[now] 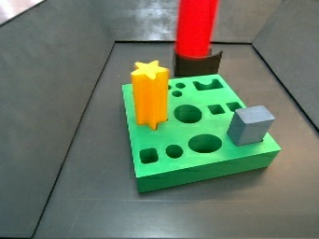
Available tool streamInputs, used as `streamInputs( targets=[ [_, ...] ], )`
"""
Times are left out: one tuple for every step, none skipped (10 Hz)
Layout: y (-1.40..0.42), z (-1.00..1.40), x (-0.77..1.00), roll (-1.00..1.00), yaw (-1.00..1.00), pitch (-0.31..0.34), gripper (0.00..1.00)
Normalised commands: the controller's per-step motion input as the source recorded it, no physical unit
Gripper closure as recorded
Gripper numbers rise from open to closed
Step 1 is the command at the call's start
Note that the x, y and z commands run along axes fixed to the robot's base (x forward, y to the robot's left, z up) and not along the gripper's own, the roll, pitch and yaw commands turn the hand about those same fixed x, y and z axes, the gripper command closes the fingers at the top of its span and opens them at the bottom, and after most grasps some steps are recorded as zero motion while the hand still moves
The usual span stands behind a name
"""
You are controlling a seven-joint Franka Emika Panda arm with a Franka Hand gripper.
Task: Pick up the round object. Move up. Place the round object on the fixture. Regrasp the round object. Move to above the board. Insert the round object.
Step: Insert the round object.
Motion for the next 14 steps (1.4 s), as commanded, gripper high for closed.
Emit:
streamInputs(
  targets=[
    [-0.18, -0.54, 0.09, 0.00, -0.81, 0.000, 1.00],
    [-0.14, -0.57, 0.01, 0.00, -0.77, 0.039, 1.00],
    [-0.10, -0.55, 0.00, 0.00, -0.75, 0.083, 1.00],
    [-0.06, -0.57, 0.01, 0.00, -0.73, 0.084, 1.00],
    [0.00, -0.60, 0.11, 0.00, -0.65, 0.084, 1.00],
    [0.00, -0.59, 0.09, 0.00, -0.64, 0.089, 1.00],
    [0.00, -0.46, 0.01, -0.05, -0.66, 0.041, 1.00],
    [0.00, -0.40, 0.01, -0.07, -0.66, 0.031, 1.00],
    [0.00, -0.35, 0.03, -0.09, -0.63, 0.003, 1.00],
    [0.00, -0.29, 0.05, -0.12, -0.63, 0.000, 1.00],
    [0.00, -0.27, 0.13, -0.16, -0.63, 0.000, 1.00],
    [0.00, -0.29, 0.21, -0.12, -0.55, 0.000, 1.00],
    [0.04, -0.31, 0.25, -0.11, -0.50, 0.000, 1.00],
    [0.04, -0.31, 0.28, -0.10, -0.46, 0.006, 1.00]
  ],
)
